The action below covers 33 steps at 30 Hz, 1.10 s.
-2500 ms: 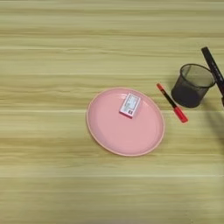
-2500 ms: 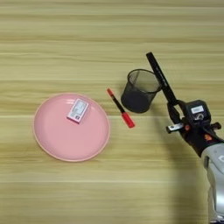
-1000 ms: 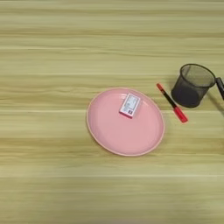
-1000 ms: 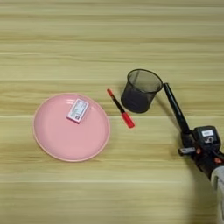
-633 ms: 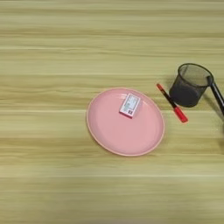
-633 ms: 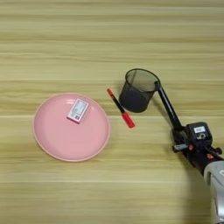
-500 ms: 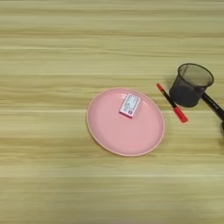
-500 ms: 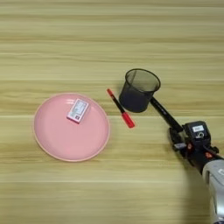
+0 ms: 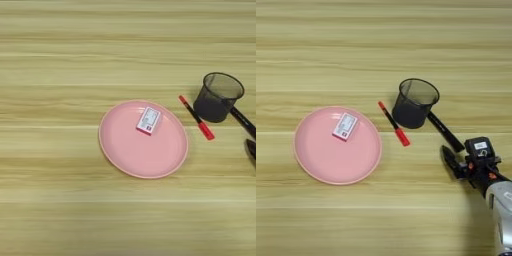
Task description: Move the objects on the table
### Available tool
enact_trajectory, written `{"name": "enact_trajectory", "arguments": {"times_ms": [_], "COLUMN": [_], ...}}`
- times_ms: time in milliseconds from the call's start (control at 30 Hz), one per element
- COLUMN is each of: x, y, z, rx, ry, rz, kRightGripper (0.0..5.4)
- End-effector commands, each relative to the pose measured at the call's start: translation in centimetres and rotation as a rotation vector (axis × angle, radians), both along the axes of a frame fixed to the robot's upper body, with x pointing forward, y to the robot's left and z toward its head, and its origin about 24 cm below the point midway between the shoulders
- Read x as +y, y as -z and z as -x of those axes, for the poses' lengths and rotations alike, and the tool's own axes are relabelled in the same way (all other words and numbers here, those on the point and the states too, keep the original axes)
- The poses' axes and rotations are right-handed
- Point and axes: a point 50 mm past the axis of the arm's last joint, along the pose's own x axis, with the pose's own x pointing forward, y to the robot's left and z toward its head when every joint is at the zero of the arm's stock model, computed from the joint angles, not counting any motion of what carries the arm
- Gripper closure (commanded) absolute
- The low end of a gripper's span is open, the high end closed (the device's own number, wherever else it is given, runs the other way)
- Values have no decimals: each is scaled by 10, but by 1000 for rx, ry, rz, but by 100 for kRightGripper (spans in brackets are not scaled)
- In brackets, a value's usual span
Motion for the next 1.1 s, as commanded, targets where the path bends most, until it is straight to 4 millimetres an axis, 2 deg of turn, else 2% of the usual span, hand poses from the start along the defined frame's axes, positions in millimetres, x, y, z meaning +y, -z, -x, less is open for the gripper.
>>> {"name": "enact_trajectory", "arguments": {"times_ms": [33, 367, 533, 933, 1100], "x": [-3, -3, -2, 16, 32], "y": [-23, -23, -33, -62, -69], "z": [-10, -12, -12, -5, 2], "rx": [-86, -99, -156, -254, -266], "ry": [-10, -3, -1, -53, -118], "rz": [47, 37, 43, 75, 61], "kRightGripper": [150, 56, 5, 3, 3]}}
